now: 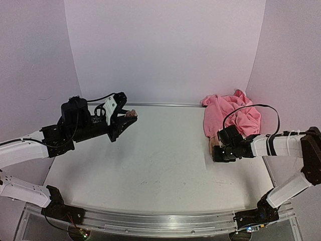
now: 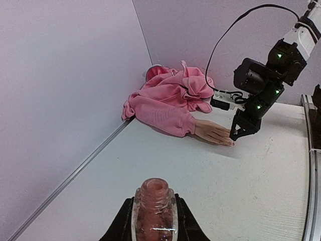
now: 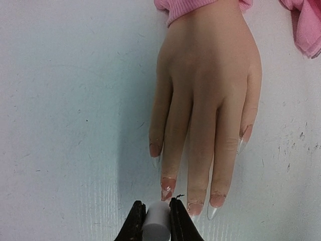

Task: Paint the nails

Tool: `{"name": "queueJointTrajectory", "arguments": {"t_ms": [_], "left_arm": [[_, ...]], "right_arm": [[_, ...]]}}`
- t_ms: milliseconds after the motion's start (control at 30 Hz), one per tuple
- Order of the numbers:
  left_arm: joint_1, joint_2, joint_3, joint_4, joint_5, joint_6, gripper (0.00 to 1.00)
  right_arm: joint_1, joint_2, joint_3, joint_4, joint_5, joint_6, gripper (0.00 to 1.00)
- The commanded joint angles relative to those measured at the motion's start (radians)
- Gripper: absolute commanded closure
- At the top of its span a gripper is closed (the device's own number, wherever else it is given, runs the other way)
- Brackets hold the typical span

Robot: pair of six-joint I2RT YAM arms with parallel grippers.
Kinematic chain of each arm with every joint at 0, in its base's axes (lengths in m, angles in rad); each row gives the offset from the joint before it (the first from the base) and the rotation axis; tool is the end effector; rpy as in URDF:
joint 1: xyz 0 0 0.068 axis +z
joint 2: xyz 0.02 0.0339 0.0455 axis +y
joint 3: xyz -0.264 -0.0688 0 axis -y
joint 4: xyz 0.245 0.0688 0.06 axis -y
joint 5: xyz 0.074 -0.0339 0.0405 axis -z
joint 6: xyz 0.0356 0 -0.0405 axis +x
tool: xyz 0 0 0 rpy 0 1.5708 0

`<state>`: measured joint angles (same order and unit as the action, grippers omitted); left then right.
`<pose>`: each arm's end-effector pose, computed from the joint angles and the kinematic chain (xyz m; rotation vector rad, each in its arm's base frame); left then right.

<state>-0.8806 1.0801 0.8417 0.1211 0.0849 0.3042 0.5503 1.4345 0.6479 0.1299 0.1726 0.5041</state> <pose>0.1610 -0.1998 0.3340 1.0094 1.3839 -0.5023 0.2470 0.1444 0.1774 0.0436 2.2436 0.3871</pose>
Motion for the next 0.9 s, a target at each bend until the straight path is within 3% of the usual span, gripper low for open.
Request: {"name": "queueJointTrajectory", "arguments": {"t_ms": [0, 333, 867], "left_arm": [[0.006, -0.025, 0.005, 0.043, 0.015, -0.016, 1.0], [0.006, -0.018, 0.005, 0.043, 0.009, -0.014, 1.0], [0.006, -0.019, 0.003, 0.043, 0.001, -0.006, 1.0]], "right_arm": [[-0.002, -0.083, -0.007, -0.028, -0.012, 0.001, 1.0], [-0.003, -0.053, 0.024, -0.013, 0.071, -0.009, 1.0], [-0.008, 0.001, 0.027, 0.023, 0.048, -0.016, 1.0]]}}
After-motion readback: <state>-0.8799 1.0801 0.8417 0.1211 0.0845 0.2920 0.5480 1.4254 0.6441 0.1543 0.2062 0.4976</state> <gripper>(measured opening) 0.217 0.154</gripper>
